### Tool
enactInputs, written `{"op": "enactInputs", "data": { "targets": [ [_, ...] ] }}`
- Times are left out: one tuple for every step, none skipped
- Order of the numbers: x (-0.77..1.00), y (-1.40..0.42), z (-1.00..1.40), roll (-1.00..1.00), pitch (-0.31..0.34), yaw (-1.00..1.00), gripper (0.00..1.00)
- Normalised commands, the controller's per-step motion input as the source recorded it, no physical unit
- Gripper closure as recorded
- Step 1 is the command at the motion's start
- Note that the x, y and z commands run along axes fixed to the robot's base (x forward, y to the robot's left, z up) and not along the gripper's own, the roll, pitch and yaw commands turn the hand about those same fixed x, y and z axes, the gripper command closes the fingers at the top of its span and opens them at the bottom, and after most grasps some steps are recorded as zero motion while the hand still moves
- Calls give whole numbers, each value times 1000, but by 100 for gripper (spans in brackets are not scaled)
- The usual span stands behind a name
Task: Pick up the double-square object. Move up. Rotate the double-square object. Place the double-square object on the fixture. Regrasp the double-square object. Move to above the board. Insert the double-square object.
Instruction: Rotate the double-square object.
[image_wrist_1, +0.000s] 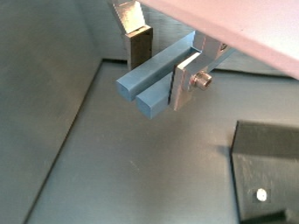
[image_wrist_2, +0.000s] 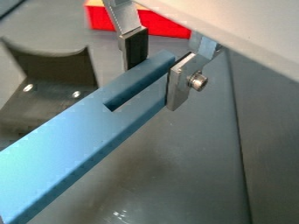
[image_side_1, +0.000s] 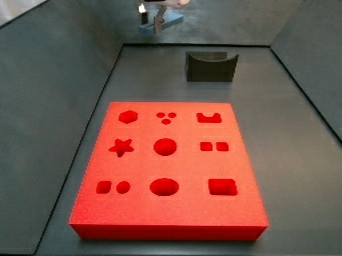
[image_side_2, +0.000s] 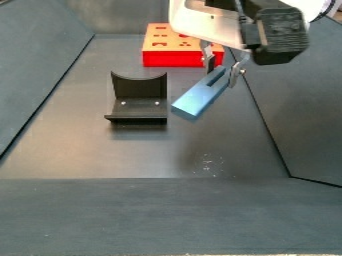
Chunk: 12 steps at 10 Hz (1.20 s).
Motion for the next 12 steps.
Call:
{"op": "enactInputs", "data": {
  "targets": [
    [11,14,-17,0,-1,-1000,100],
    [11,14,-17,0,-1,-1000,100],
    [11,14,-17,0,-1,-1000,100],
    [11,15,-17,0,-1,-1000,100],
    [11,14,-17,0,-1,-1000,100],
    [11,15,-17,0,-1,-1000,100],
    [11,15,-17,0,-1,-1000,100],
    [11,15,-17,0,-1,-1000,100],
    [11,15,-17,0,-1,-1000,100],
    [11,15,-17,0,-1,-1000,100],
    [11,15,-17,0,-2,-1000,100],
    [11,15,-17,0,-2,-1000,100]
  ]
}}
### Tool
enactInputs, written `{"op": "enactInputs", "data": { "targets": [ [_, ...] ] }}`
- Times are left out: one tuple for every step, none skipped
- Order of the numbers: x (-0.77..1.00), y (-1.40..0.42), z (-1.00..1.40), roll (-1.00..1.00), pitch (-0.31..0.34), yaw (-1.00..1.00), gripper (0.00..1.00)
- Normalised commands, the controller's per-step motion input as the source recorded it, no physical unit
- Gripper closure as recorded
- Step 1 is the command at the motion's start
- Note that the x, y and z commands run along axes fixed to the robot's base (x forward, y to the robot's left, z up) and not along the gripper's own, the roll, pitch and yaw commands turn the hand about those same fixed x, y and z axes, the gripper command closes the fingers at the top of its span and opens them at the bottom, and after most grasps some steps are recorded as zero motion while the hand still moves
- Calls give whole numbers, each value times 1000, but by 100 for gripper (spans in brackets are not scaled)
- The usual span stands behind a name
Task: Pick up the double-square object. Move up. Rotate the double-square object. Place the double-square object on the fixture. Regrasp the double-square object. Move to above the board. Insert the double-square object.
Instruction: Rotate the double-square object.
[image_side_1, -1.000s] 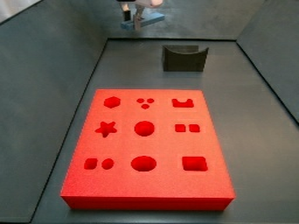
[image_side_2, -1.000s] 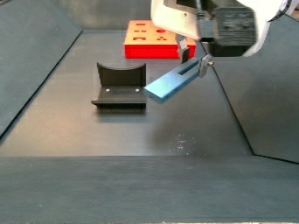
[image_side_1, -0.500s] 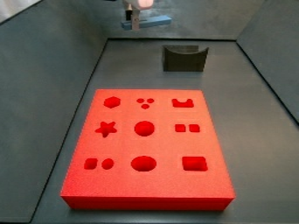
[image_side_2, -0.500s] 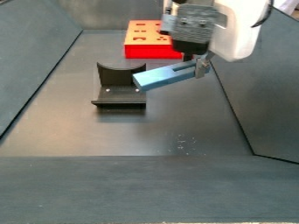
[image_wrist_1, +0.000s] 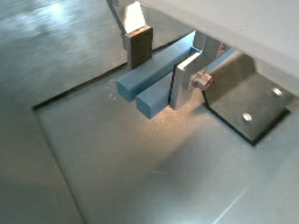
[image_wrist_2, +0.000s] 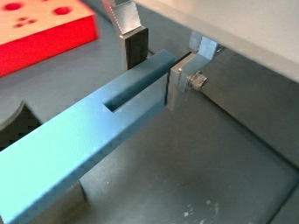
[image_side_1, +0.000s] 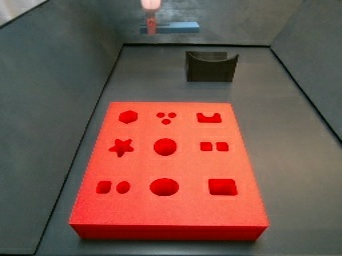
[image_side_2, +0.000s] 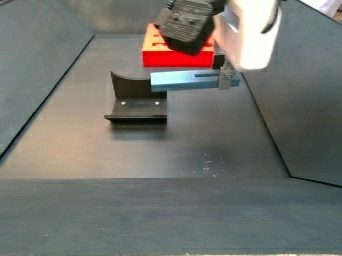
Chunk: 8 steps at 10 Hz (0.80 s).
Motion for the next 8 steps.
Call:
{"op": "enactInputs", "data": {
  "targets": [
    [11,15,-17,0,-2,-1000,100],
    [11,15,-17,0,-2,-1000,100],
    [11,15,-17,0,-2,-1000,100],
    [11,15,-17,0,-2,-1000,100],
    [11,15,-17,0,-2,-1000,100],
    [11,15,-17,0,-2,-1000,100],
    [11,15,-17,0,-2,-1000,100],
    [11,15,-17,0,-2,-1000,100]
  ]
}}
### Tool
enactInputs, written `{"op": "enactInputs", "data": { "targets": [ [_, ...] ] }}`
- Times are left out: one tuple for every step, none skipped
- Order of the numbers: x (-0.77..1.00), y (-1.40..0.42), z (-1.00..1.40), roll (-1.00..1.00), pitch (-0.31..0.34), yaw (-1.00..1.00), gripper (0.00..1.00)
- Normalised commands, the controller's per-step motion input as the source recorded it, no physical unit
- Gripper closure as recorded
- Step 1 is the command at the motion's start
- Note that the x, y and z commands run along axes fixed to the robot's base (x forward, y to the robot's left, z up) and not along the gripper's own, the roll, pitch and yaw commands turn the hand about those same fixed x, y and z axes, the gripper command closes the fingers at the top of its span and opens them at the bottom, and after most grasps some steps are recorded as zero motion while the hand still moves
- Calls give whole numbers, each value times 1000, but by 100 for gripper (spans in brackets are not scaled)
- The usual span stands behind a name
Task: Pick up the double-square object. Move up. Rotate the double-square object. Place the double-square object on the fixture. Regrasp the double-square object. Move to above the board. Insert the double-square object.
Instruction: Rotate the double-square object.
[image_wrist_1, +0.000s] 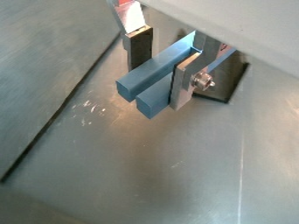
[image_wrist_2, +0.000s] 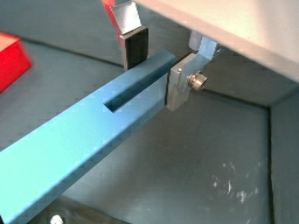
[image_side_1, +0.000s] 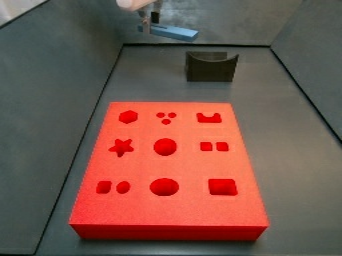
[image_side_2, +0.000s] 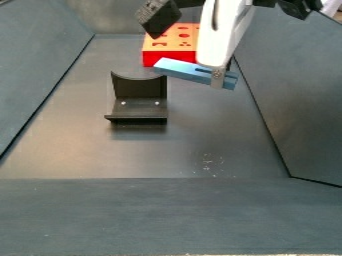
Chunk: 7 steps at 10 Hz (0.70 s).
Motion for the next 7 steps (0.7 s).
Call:
{"op": "enactInputs", "data": {
  "targets": [
    [11,15,-17,-1,-2,-1000,100],
    [11,15,-17,-1,-3,-1000,100],
    [11,16,-17,-1,-3,-1000,100],
    [11,16,-17,-1,-3,-1000,100],
    [11,16,-17,-1,-3,-1000,100],
    [11,16,-17,-1,-4,-1000,100],
    [10,16,-17,-1,-4,-1000,100]
  ]
}}
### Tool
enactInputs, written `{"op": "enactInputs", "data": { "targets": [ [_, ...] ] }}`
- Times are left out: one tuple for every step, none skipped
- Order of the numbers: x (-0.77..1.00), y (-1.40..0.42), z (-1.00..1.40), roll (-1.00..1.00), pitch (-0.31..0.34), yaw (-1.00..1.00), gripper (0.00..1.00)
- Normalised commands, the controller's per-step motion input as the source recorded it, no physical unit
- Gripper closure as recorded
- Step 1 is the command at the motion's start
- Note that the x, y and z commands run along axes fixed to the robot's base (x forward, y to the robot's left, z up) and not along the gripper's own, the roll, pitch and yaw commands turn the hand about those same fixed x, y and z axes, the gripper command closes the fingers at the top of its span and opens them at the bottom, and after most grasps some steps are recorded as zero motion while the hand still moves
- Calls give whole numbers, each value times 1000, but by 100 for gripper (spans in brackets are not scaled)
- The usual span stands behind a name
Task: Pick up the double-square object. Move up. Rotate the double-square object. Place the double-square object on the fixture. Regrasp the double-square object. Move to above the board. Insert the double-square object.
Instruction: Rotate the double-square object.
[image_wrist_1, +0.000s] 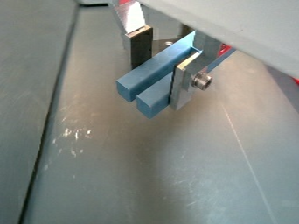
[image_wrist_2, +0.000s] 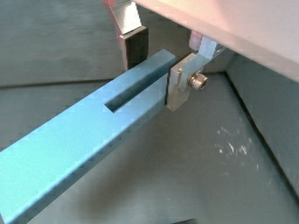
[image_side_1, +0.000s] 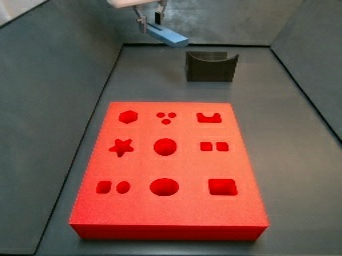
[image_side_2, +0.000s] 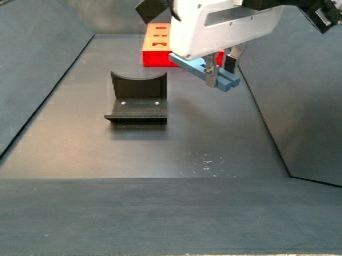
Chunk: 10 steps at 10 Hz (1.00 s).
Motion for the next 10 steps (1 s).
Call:
{"op": "enactInputs", "data": {
  "targets": [
    [11,16,-17,-1,-4,-1000,100],
    [10,16,-17,-1,-5,-1000,100],
    [10,16,-17,-2,-6,-1000,100],
    [10,16,-17,-2,-6,-1000,100],
    [10,16,-17,-3,-8,-1000,100],
    [10,16,-17,-3,-9,-1000,100],
    [10,16,-17,-4,-11,-856,100],
    [10,16,-17,-4,-11,-698,100],
    [10,16,-18,-4,-10,-418,100],
    [10,16,-18,-4,-10,-278,100]
  ]
}}
